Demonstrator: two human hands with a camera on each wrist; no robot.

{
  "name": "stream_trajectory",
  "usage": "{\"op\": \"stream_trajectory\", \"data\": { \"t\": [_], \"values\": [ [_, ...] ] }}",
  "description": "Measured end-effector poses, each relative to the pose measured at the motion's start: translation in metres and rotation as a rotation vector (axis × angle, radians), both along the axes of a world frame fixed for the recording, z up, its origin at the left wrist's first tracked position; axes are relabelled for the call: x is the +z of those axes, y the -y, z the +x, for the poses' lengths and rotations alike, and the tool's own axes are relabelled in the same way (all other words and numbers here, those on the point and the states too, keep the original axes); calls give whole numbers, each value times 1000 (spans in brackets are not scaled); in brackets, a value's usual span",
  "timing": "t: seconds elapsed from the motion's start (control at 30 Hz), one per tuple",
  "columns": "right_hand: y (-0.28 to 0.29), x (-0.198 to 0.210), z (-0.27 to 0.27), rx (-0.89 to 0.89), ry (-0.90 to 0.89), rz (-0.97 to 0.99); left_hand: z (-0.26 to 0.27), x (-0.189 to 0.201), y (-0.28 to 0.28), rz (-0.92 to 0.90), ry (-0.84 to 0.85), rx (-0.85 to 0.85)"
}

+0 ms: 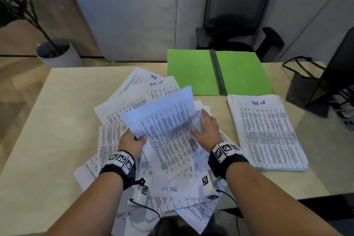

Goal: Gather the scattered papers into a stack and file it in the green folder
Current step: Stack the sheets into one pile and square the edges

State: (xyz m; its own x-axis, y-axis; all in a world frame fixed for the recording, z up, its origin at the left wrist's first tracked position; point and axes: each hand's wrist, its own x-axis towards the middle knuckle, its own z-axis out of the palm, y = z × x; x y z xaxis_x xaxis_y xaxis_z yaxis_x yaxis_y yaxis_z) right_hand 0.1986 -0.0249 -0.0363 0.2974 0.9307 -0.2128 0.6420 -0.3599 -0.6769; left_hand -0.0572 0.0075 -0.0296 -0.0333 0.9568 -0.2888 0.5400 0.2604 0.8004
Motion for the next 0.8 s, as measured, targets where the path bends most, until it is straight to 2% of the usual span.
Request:
{"op": "stream_trajectory", "data": {
  "t": [0.1, 0.2, 0.33, 0.43, 0.53, 0.57, 0.63, 0.7, 0.8],
  "values": [
    [1, 0, 7, -95, -84, 21, -7, 0, 0, 1, -74, -146],
    [6, -5, 11, -104, -92, -54, -5, -1, 5, -15, -84, -173],
    [12, -9, 10, -88, -129, -151, 7, 0, 16, -78, -5, -153],
    [15, -5, 12, -185, -153, -116, 13, -1, 23, -199, 58, -200],
    [17, -1, 24, -339, -168, -87, 16, -3, 22, -251, -98, -279],
    [18, -1, 28, -357, -165, -93, 16, -2, 21, -218, -173, -251],
    [21, -3, 37, -328, -167, -118, 14, 5, 19, -139, -234, -83],
    [25, -2, 39, -297, -219, -121, 8, 9, 18, -108, -183, 71],
    [26, 0, 36, -248, -298, -94, 4, 8, 19, -71, -20, 125]
  ]
}}
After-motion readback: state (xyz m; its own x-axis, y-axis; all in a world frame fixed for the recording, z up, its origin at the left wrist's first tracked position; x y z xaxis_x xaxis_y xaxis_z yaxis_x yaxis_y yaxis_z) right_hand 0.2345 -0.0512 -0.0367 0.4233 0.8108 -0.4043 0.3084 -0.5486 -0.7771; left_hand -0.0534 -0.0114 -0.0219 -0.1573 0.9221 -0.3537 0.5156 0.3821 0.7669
